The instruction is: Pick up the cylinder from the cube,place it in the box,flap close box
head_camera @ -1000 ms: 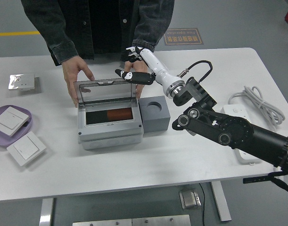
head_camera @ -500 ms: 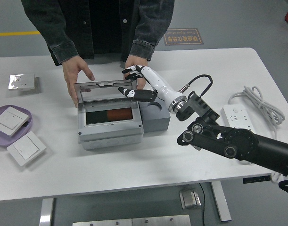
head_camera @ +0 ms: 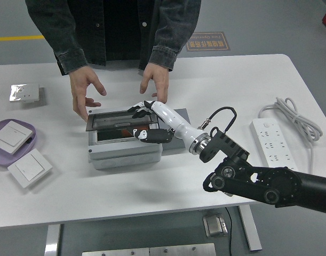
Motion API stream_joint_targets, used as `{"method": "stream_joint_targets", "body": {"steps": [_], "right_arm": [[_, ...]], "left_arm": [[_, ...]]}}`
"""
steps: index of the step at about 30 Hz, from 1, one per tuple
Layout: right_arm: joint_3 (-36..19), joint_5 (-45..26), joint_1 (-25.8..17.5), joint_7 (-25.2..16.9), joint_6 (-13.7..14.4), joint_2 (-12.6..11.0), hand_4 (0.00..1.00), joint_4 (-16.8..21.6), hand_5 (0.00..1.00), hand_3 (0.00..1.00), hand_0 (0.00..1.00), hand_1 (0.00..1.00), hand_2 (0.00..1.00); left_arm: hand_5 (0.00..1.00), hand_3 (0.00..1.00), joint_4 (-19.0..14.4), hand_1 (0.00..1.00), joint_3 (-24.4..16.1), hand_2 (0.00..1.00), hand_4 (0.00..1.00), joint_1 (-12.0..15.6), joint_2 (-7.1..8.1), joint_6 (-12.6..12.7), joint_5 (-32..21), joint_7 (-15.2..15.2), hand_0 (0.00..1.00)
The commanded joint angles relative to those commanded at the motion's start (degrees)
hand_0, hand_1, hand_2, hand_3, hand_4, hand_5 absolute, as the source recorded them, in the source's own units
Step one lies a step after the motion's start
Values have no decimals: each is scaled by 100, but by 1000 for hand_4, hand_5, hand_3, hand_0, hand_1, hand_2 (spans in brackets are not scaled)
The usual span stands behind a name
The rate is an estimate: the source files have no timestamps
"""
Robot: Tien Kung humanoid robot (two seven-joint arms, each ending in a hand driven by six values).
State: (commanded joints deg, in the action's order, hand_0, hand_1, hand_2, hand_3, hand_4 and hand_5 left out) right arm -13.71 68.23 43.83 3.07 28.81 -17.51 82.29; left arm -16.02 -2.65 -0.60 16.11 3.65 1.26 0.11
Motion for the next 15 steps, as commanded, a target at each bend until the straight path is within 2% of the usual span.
{"method": "stream_joint_targets", "body": {"steps": [6, 15], "right_arm": [[-414, 209, -273, 27, -32, -115, 710, 74, 373, 693, 792, 691, 661], [-1729, 325, -1254, -252, 13, -351, 703, 432, 367, 691, 784, 695, 662]], "left_arm": [[226, 615, 12, 543, 63, 532, 686, 15, -3, 3, -83, -12, 615], [226, 615, 18, 543, 85, 532, 685, 106, -62, 6, -138, -27, 616]]}}
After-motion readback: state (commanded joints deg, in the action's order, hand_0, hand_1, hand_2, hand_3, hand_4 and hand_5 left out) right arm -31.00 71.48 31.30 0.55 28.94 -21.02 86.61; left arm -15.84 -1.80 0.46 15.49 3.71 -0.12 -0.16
